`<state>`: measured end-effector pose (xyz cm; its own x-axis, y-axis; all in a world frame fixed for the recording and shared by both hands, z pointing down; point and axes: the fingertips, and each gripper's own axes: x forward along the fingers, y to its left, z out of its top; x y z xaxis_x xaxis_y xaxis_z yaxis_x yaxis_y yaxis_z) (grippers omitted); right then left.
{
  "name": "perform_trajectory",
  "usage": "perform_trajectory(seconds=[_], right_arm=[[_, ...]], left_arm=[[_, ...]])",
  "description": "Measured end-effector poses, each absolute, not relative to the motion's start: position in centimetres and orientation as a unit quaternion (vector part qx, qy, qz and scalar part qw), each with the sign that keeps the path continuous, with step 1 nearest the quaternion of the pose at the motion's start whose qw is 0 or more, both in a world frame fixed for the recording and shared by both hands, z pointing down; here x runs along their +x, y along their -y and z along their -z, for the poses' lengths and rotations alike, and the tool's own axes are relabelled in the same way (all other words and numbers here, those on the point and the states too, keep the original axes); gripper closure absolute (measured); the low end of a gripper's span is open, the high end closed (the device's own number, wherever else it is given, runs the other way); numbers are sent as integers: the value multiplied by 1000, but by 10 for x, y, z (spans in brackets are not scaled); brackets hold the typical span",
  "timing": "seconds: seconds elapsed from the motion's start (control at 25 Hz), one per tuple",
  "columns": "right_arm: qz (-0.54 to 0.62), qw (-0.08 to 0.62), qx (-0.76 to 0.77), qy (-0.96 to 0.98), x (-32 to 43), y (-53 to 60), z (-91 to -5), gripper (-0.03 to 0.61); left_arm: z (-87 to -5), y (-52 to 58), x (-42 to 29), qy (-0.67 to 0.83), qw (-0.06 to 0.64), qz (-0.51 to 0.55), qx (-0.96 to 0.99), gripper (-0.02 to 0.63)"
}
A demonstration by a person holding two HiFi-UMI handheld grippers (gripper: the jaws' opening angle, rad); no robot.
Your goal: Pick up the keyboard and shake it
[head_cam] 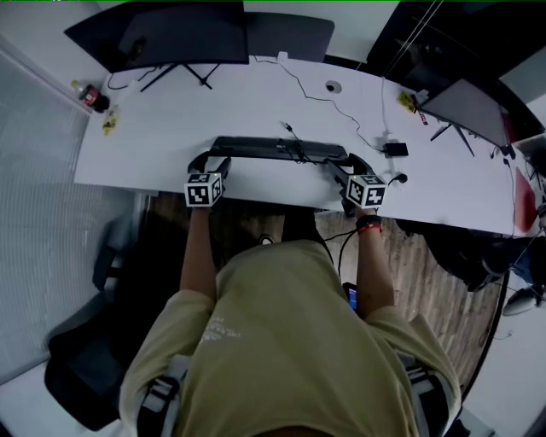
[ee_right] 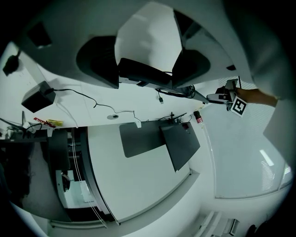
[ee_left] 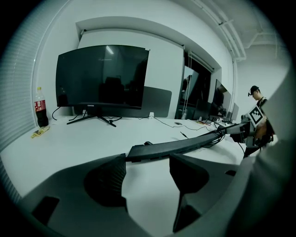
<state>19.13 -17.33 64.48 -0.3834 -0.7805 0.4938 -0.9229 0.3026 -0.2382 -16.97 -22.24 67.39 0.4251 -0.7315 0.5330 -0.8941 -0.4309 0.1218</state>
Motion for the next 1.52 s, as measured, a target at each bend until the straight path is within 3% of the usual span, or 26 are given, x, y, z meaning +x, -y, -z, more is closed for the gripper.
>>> perform_trajectory(seconds=[0.28, 0.48, 1.12, 1.52], right_arm=[[-250, 153, 538, 791, 189, 163, -655, 219], [-279, 112, 577, 759, 192, 163, -660, 221], [-265, 217, 585, 735, 183, 151, -709, 219], [-276, 183, 589, 737, 175, 154, -683, 227]], left_arm=[[-685, 211, -172, 492, 204, -218, 818, 310], [-702, 197, -172, 488, 201, -250, 812, 311], [-744, 170, -175, 471, 233, -286, 801, 313], [-716, 170, -180, 491, 224, -253, 803, 313]])
